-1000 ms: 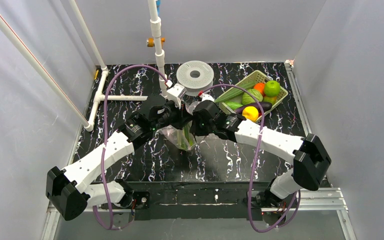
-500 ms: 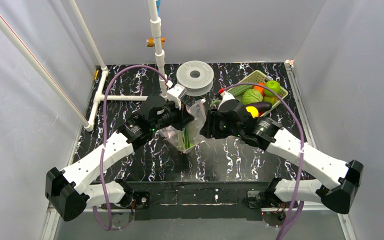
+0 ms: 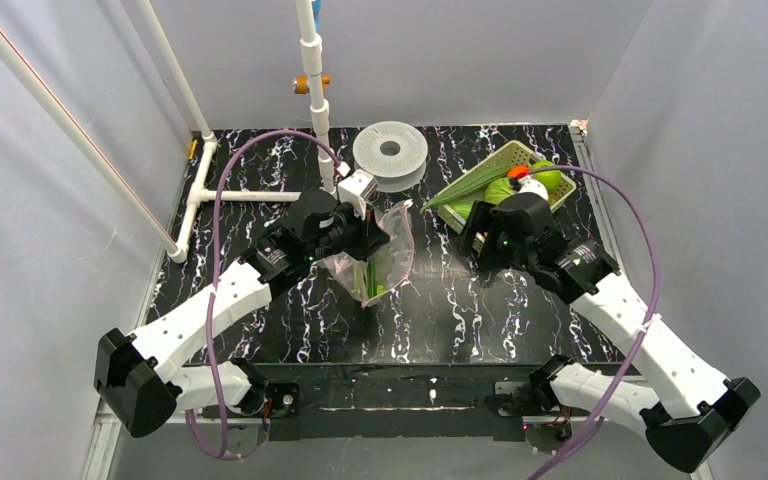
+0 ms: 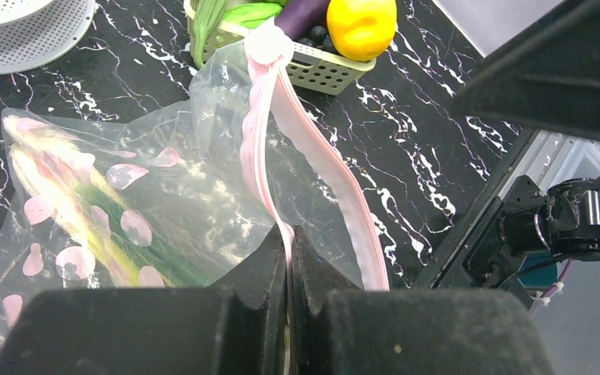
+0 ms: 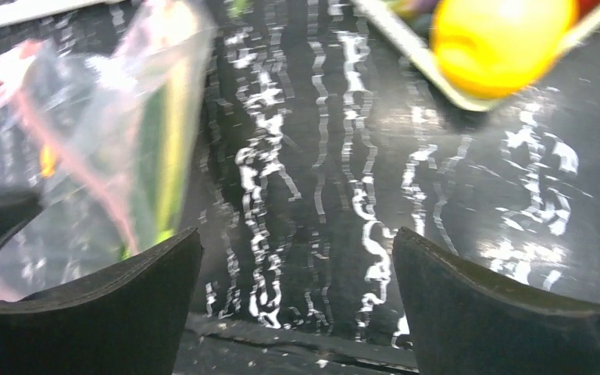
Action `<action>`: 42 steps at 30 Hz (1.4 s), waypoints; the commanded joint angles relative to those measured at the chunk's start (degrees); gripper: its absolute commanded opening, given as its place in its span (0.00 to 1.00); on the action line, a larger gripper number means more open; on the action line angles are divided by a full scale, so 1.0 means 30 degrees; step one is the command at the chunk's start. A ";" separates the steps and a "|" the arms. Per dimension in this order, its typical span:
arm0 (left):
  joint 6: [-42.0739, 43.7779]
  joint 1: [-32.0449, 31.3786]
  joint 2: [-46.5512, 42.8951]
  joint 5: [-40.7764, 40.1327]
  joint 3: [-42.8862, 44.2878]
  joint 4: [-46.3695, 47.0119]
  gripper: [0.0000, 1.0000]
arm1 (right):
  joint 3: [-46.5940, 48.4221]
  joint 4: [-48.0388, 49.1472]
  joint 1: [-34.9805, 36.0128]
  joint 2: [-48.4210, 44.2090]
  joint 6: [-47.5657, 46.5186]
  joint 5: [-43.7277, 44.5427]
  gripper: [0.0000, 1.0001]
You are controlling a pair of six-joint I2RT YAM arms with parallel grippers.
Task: Place the food in the zip-top bag and seal the zipper
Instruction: Pick up the fake vegetable from the bin.
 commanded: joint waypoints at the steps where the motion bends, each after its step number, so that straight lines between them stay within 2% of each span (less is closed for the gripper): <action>1: 0.0183 -0.0005 -0.0091 -0.0144 0.0421 0.0061 0.00 | -0.0228 -0.1624 -0.2689 -0.0011 0.0193 0.1382 0.98; 5: 0.0126 0.0000 -0.0087 0.0120 0.0491 0.0043 0.00 | -0.0402 -0.1687 -0.5024 0.0776 0.0059 0.1334 0.98; 9: 0.0155 0.0012 -0.0129 0.0009 0.0460 0.0010 0.00 | -0.0068 -0.1551 -0.6347 0.1854 -0.0627 0.1285 0.98; 15: -0.0285 0.0018 0.0521 0.0639 0.0593 0.0024 0.00 | 0.0370 -0.1053 -0.7286 0.2955 -0.1534 0.1197 0.98; 21: -0.0638 0.0009 0.1012 0.1000 0.0785 -0.0019 0.00 | 0.1268 -0.0165 -0.8118 0.4027 -0.1854 -0.1056 0.98; 27: -0.0435 0.0016 0.0730 0.0492 0.0670 -0.0063 0.00 | 0.4564 -0.0445 -0.8151 0.5949 -0.1819 -0.1530 0.98; 32: -0.0470 0.0002 0.0589 0.0569 0.0730 -0.0108 0.00 | 0.7454 -0.0775 -0.8122 0.8504 0.0747 -0.3107 0.97; 38: -0.0512 -0.0008 0.0595 0.0530 0.0727 -0.0137 0.00 | 0.8866 -0.0027 -0.8114 1.0393 0.3376 -0.1978 0.97; 42: -0.0507 0.0017 0.0591 0.0560 0.0782 -0.0177 0.00 | 0.9347 -0.0443 -0.8107 1.1705 0.6911 -0.1609 0.95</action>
